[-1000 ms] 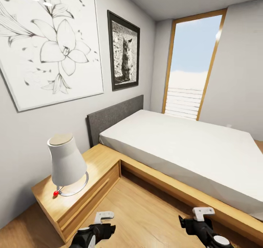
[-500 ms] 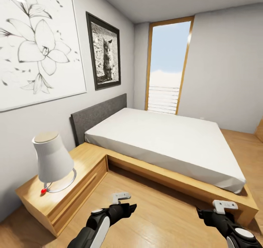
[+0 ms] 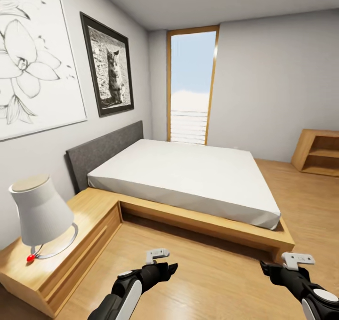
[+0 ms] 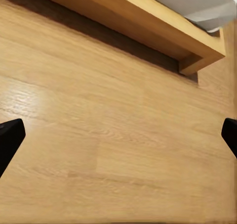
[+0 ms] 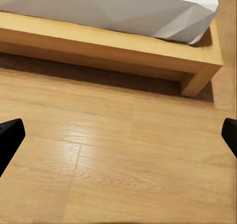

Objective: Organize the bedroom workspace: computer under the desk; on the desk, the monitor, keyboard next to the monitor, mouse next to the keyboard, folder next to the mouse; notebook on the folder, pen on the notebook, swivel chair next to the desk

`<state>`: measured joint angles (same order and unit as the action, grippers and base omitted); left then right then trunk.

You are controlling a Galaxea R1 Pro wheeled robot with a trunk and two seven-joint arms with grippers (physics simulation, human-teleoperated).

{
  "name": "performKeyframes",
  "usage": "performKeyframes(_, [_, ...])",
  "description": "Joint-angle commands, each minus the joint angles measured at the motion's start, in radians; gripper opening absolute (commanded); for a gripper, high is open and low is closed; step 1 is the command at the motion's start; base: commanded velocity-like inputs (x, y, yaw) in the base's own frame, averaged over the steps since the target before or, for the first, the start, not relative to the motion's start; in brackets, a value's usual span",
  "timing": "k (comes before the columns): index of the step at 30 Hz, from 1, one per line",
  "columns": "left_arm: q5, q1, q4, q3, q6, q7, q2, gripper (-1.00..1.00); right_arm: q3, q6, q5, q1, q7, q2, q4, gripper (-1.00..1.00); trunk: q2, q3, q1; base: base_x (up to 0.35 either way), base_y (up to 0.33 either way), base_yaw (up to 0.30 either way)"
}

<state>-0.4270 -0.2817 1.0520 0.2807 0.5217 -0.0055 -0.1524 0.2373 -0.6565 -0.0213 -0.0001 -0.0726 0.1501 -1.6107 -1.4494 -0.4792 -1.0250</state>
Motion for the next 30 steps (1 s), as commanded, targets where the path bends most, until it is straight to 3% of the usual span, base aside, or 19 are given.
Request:
performKeyframes(1, [-0.003,-0.001,0.001,0.0,0.005,-0.001,0.0,1.0,0.003,-0.004,-0.002,0.0,-0.005,0.0,-0.002,1.0,-0.001,-0.001,0.0,-0.008,0.001,-0.29])
performKeyframes(17, [-0.005,-0.001,-0.004,-0.001,0.004,-0.001,0.001,1.0,0.009,-0.007,-0.002,-0.009,-0.009,0.001,-0.002,1.0,-0.001,-0.001,0.0,-0.002,0.0,-0.29])
performKeyframes(20, [-0.007,-0.001,-0.005,-0.001,0.004,-0.003,0.001,1.0,0.009,-0.033,-0.002,-0.068,-0.01,-0.007,-0.003,1.0,-0.001,-0.001,0.0,0.0,0.0,-0.289])
performKeyframes(21, [-0.008,-0.001,-0.006,-0.002,0.004,-0.004,0.001,1.0,0.009,-0.111,-0.001,-0.146,-0.008,-0.013,-0.003,1.0,-0.001,-0.001,0.0,0.0,0.0,-0.29])
performKeyframes(23, [-0.008,-0.001,-0.006,-0.003,0.004,-0.004,0.001,1.0,0.01,-0.171,-0.001,-0.198,-0.007,-0.015,-0.003,1.0,-0.001,-0.001,0.0,0.0,0.0,-0.29])
performKeyframes(24, [-0.008,-0.001,-0.006,-0.003,0.004,-0.004,0.001,1.0,0.01,-0.171,-0.001,-0.198,-0.007,-0.015,-0.003,1.0,-0.001,-0.001,0.0,0.0,0.0,-0.29])
performKeyframes(26, [-0.009,-0.001,-0.008,-0.009,0.004,-0.005,0.003,1.0,0.011,-0.234,0.0,-0.256,-0.007,-0.017,-0.003,1.0,-0.001,-0.001,0.0,0.0,0.0,-0.29])
performKeyframes(30, [-0.024,-0.001,-0.016,-0.012,0.001,-0.005,0.004,1.0,0.011,-0.226,0.006,-0.281,-0.004,-0.019,-0.002,1.0,-0.001,-0.001,0.0,0.0,0.0,-0.289])
